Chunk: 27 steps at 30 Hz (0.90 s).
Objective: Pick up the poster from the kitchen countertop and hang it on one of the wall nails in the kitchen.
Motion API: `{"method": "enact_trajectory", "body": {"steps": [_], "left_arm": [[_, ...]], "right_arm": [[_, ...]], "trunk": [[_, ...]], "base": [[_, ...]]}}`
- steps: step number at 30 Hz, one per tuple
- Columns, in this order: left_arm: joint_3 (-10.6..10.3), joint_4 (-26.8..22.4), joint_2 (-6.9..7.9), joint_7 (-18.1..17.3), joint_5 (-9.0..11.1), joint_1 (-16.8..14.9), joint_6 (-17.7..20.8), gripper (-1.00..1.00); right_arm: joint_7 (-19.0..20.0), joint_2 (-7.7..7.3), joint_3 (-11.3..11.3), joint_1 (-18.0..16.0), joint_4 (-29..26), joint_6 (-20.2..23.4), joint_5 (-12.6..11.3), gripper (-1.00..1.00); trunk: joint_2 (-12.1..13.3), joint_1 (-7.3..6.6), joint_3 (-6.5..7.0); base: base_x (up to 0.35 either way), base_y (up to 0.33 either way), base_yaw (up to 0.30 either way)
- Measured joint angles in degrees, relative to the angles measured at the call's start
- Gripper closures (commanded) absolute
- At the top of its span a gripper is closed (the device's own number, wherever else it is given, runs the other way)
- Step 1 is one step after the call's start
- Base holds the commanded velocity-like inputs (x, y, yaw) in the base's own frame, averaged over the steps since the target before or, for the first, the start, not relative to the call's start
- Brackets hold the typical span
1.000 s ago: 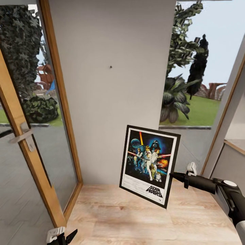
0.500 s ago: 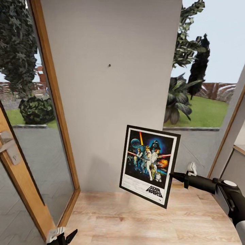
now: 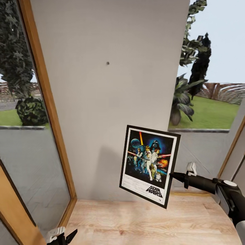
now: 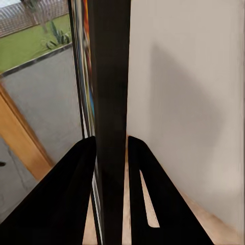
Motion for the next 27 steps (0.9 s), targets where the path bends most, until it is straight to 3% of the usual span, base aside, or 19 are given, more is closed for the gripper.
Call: {"method": "enact_trajectory", "body": {"steps": [5, 6, 8, 9, 10, 18, 22, 27], "left_arm": [[0.0, 0.2, 0.00, 0.0, 0.0, 0.0, 0.0, -1.00], [0.1, 5.0, 0.05, 0.0, 0.0, 0.1, -0.3, -1.00], [-0.1, 8.5, 0.09, 0.0, 0.5, 0.0, -1.8, -1.00], [-0.2, 14.8, 0.63, 0.1, 0.8, 0.2, -7.4, -1.00], [-0.2, 15.9, 0.73, 0.1, 0.8, 0.4, -7.9, -1.00], [0.0, 17.1, 1.08, 0.1, 0.9, 2.0, -9.1, -1.00], [0.0, 17.1, 1.13, 0.1, 0.9, 2.1, -9.2, -1.00], [0.0, 17.1, 1.15, 0.1, 0.9, 2.1, -9.3, -1.00]], "right_arm": [[0.1, -0.03, 0.0, 0.0, 0.0, 0.0, 0.0, 1.00], [0.3, -0.03, 0.0, 0.0, -0.3, 0.1, 0.0, 1.00], [0.4, -0.01, 0.1, 0.0, -0.4, 0.2, -0.1, 1.00], [0.4, 0.06, 0.3, 0.0, -0.5, 0.3, -0.1, 1.00], [0.4, 0.12, 0.3, 0.0, -0.6, 0.3, -0.1, 1.00], [0.2, 0.82, 4.0, 0.0, -3.5, 1.3, -0.2, 1.00], [0.0, 2.53, 4.6, -0.1, -9.5, 6.3, -0.2, 1.00], [-0.1, 5.19, 4.8, -0.7, -19.9, 16.4, -0.1, 1.00]], "trunk": [[0.0, 0.03, 0.00], [0.0, 0.03, -0.01], [0.0, 0.03, 0.00], [0.0, 0.03, 0.00], [0.0, 0.03, 0.00], [0.0, 0.03, 0.01], [0.0, 0.03, 0.01], [0.0, 0.03, 0.01]], "base": [[0.157, 0.000, 0.000], [0.015, 0.000, 0.000], [0.005, 0.000, 0.000], [0.000, 0.000, 0.000], [0.000, 0.000, 0.000], [0.000, 0.000, 0.000], [0.000, 0.000, 0.000], [0.000, 0.000, 0.000]]}}
